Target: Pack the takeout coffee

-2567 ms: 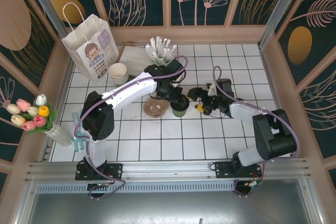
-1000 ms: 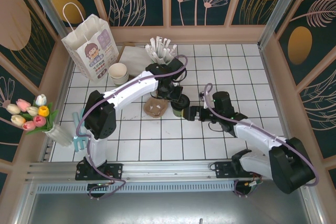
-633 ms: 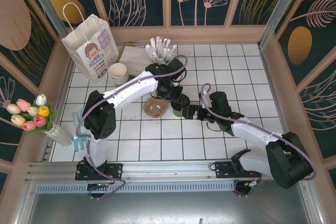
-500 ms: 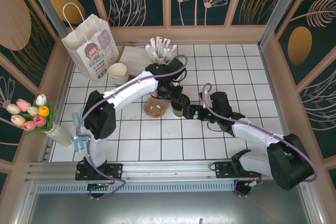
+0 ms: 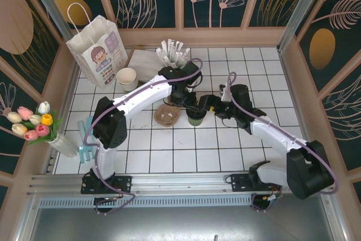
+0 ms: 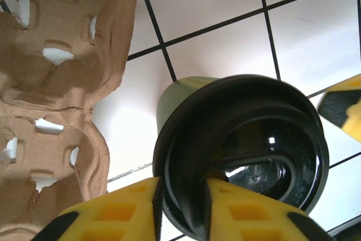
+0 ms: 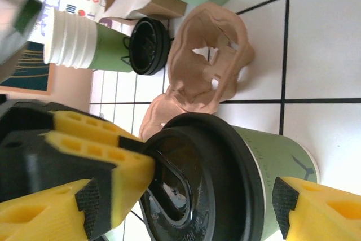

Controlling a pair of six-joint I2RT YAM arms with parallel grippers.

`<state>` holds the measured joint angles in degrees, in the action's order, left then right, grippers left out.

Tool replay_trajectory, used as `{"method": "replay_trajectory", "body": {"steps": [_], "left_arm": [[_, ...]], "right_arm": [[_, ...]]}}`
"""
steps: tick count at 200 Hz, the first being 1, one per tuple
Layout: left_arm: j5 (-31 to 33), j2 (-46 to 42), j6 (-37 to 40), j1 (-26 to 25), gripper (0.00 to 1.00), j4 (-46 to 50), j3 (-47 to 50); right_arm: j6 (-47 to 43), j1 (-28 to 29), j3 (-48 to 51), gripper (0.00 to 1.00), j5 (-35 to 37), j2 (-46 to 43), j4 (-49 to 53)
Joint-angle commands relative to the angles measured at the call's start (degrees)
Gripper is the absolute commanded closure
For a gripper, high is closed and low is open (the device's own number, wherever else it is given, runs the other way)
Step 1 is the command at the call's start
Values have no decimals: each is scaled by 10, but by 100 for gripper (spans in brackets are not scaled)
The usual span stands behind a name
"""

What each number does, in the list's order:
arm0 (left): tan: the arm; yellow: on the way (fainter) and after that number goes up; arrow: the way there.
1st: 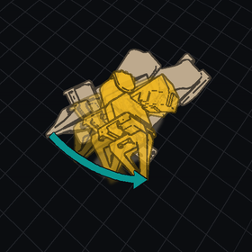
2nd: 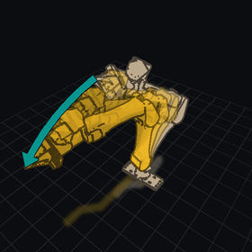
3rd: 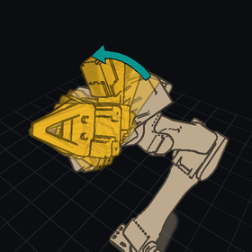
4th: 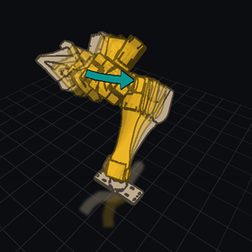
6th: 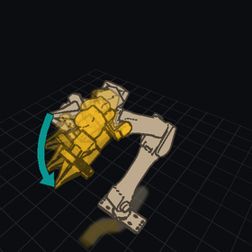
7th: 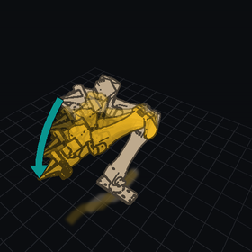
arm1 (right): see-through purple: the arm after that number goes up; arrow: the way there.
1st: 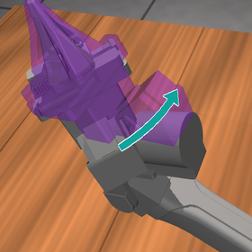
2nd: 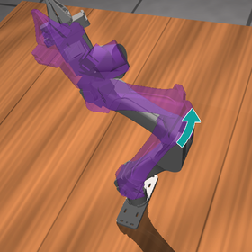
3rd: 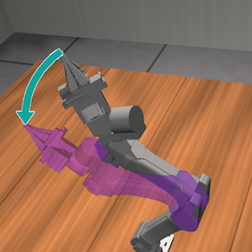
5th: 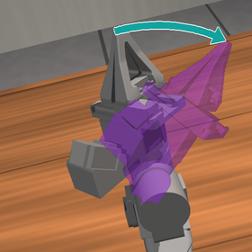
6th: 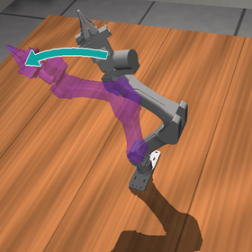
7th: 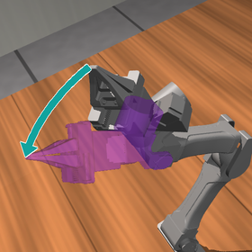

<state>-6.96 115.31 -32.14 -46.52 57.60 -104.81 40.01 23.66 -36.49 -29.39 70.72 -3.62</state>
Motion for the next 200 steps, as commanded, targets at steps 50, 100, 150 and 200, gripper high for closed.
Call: {"method": "replay_trajectory", "body": {"steps": [50,100,150,200], "left_arm": [[19,-26,-12,-1,50,26,-28],[-40,-164,-101,50,44,-192,182],[-197,-259,-233,96,57,-472,413],[-226,-230,-237,95,59,-495,436]], "right_arm": [[-2,6,-38,21,30,28,87],[-17,17,-52,23,26,44,105],[-22,25,-60,29,40,58,118],[-26,26,-66,31,50,66,132]]}}
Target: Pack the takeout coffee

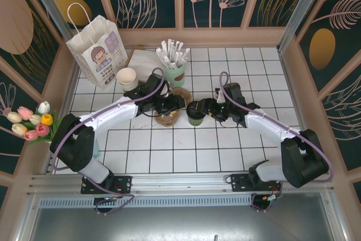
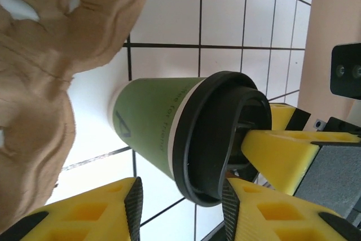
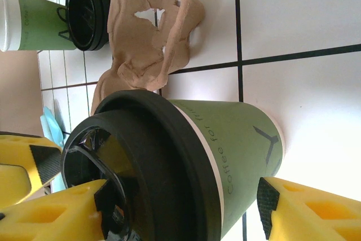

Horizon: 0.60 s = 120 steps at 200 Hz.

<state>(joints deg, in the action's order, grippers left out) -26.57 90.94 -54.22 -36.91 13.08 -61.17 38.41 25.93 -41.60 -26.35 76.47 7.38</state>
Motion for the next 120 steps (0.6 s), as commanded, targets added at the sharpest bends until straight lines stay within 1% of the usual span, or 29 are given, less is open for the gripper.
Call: {"method": "replay_trajectory", "body": {"steps": [1,19,79,115,120], "left_arm": [[-30,15,-16,0,59,-49,-1],[-37,26,-15,0,65,-50,2],[-58,53,-23,-1,70,-71,21],[-63,65,-23,-1,76,-75,51],[-64,67,-22,-1,76,-77,68]], "right_arm": [[-10,4,-15,31,20,9,23],[-6,4,-12,31,24,8,24],[8,4,3,33,22,13,14],[23,7,21,36,21,14,2],[26,8,24,36,22,15,1]]}}
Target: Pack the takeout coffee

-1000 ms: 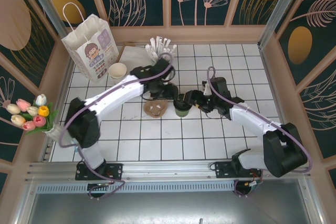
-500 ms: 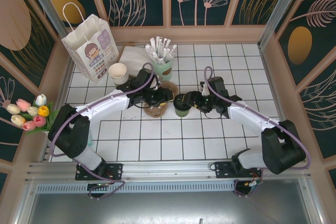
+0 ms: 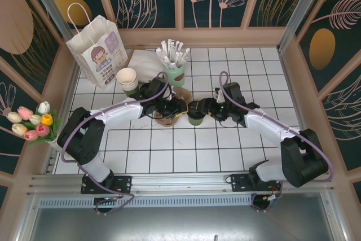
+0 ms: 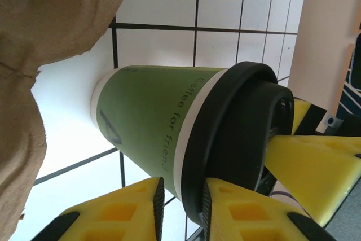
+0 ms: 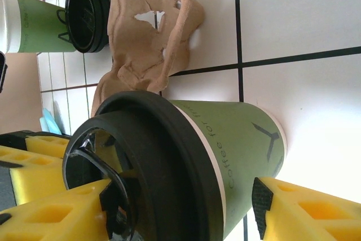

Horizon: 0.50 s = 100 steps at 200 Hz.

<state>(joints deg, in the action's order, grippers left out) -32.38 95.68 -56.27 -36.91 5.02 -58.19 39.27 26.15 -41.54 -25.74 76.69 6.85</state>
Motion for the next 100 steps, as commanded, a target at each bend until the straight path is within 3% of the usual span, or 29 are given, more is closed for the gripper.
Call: {"method": "replay_trajectory", "body": {"steps": [1,34,100], "left_arm": [[-6,21,-2,-1,76,4,39],[-11,50,4,-2,83,7,68],[7,29,41,0,78,81,-26]], "right_arm": [[18,6,24,36,16,13,6],[22,8,37,40,29,16,6],[1,8,3,36,42,-6,33]]}}
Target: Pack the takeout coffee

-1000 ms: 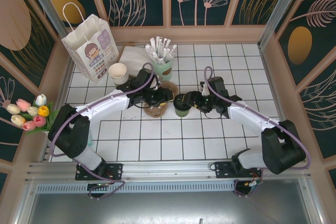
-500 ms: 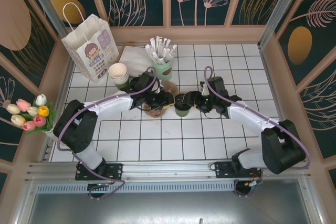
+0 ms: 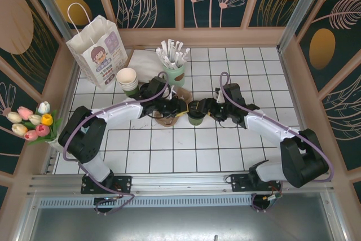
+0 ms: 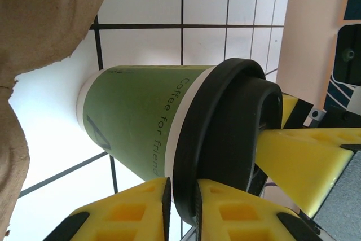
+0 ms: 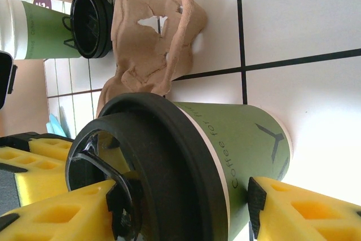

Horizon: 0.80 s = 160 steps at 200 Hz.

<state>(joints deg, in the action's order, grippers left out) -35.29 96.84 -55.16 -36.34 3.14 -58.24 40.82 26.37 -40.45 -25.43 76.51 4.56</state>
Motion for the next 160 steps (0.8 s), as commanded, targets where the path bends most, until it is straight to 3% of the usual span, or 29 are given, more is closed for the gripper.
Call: {"method": "replay_trajectory", "body": {"steps": [1,33,59,66,127,160], "left_arm": [[37,17,31,-7,77,102,-27],[53,-5,44,-7,72,138,-65],[95,-20,55,-6,64,167,-81],[112,-27,56,-6,59,168,-81],[314,-45,20,-6,3,223,-70],[287,0,17,-7,1,223,-79]], "right_arm": [[-15,6,-8,36,39,-6,57],[-40,6,-44,26,61,-17,98],[-58,7,-65,9,60,-17,113],[-63,9,-67,1,60,-19,110],[-114,38,-84,1,78,-18,100],[-136,47,-91,1,97,-14,105]]}}
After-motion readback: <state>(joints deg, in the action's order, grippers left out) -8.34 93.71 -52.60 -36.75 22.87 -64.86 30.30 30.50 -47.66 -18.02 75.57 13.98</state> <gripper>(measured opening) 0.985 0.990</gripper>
